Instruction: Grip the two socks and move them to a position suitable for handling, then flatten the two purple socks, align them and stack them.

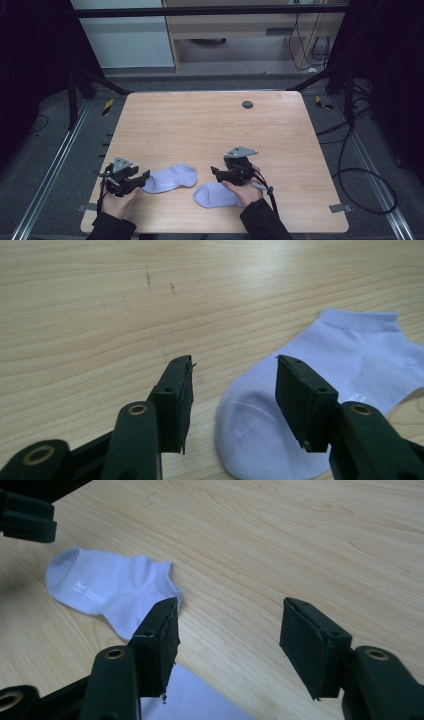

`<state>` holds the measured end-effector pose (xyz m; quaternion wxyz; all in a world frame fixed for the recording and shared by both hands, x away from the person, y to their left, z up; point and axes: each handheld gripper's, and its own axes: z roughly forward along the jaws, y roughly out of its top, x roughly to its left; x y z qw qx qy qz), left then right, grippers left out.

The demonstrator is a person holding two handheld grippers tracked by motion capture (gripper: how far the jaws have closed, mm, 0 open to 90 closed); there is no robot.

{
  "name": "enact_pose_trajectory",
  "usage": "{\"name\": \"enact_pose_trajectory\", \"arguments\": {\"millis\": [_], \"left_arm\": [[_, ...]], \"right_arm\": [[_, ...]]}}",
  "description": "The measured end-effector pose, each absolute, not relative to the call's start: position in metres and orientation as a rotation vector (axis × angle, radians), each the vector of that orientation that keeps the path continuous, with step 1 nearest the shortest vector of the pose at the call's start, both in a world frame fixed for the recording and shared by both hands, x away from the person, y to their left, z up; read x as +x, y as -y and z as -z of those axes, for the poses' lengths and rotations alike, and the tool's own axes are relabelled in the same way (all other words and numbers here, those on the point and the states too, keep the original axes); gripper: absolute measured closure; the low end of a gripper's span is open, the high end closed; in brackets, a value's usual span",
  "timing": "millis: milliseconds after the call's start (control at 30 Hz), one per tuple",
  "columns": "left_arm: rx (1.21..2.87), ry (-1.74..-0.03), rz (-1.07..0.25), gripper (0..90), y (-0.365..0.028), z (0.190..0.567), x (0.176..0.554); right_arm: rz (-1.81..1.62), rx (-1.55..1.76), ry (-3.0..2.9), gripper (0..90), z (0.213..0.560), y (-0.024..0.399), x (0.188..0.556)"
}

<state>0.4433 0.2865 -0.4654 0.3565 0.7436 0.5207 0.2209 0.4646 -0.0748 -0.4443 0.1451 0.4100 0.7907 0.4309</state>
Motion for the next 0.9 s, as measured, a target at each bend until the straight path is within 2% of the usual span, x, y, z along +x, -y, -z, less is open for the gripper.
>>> {"name": "enact_pose_trajectory", "arguments": {"millis": [500, 900], "left_arm": [[1.965, -1.381, -0.588, 49.6, -0.293, 0.473, 0.449], [2.023, -1.391, -0.540, 53.8, -0.292, 0.477, 0.450]], "right_arm": [[-1.187, 1.210, -2.331, 40.2, 0.459, 0.027, 0.495], [-1.078, 1.187, -2.438, 48.9, 0.480, -0.010, 0.503]]}}
